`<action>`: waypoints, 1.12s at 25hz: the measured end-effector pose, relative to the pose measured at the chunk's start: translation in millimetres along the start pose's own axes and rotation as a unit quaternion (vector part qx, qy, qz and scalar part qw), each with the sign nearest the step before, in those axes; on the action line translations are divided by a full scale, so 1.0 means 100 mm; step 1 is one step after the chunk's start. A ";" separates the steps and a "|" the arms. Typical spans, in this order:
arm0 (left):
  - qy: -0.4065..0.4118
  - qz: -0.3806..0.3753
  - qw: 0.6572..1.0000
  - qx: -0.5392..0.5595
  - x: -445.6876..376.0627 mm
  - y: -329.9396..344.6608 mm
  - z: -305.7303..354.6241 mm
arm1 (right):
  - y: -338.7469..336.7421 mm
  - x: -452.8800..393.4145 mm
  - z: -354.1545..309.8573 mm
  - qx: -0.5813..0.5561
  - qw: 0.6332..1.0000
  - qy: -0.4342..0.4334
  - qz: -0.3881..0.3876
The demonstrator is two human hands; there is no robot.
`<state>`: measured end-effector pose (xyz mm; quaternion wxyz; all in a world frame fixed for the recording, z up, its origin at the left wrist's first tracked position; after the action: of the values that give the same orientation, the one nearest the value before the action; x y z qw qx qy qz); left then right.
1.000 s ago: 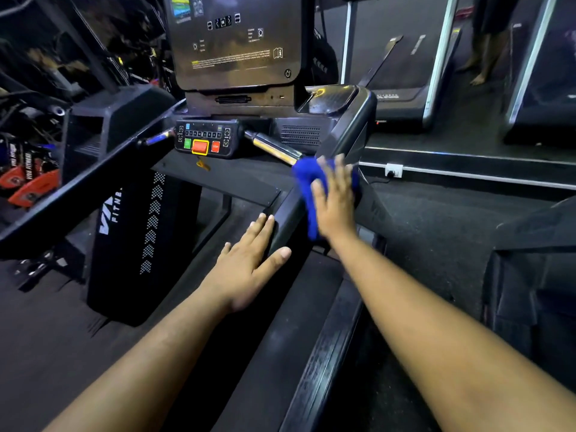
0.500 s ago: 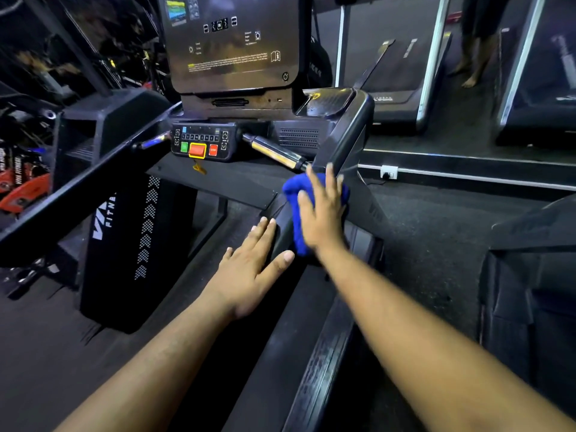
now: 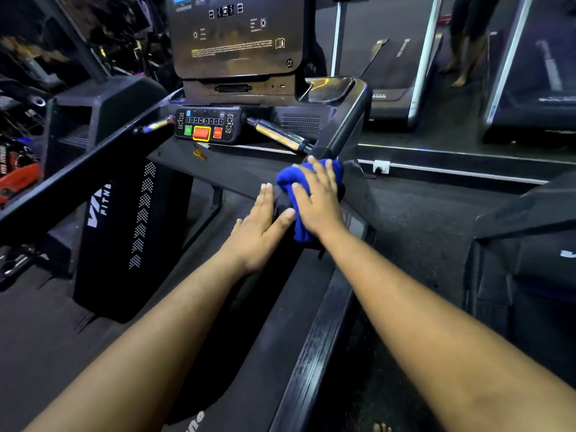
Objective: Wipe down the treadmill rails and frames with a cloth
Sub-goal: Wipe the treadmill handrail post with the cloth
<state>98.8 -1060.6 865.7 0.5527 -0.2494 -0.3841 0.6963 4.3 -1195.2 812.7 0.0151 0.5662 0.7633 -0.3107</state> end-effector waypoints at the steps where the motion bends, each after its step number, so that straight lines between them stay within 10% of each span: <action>1: 0.008 0.009 1.000 0.017 0.03 -0.01 -0.01 | 0.02 0.15 -0.11 -0.005 1.000 -0.007 -0.001; 16: 0.035 -0.016 0.994 0.101 2.21 -0.28 -0.82 | 0.50 2.69 -1.55 -0.047 0.999 -0.011 0.006; 22: 0.077 0.138 0.985 -0.067 2.79 -0.13 -0.56 | 0.28 3.38 -1.70 -0.045 0.999 0.007 0.015; 25: 0.147 0.177 0.973 0.018 2.92 -0.01 -0.35 | -0.11 3.57 -1.71 -0.026 1.000 -0.007 0.004; 28: 0.199 0.054 0.942 0.267 2.90 0.17 -0.17 | -0.69 3.73 -1.55 0.006 1.000 0.023 -0.004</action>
<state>24.7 -778.7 864.3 0.6255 -0.2464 -0.0528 0.7384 -138.6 -811.2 829.3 -0.0065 0.5705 0.7637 -0.3022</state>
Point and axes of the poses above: each hand's wrist, its own x-axis away from the middle knuckle, its own y-axis out of the palm, z = x × y, the point moved 2 cm from there along -x, towards the middle knuckle, and after that the axes turned 1 degree about x, right-handed, at the moved point
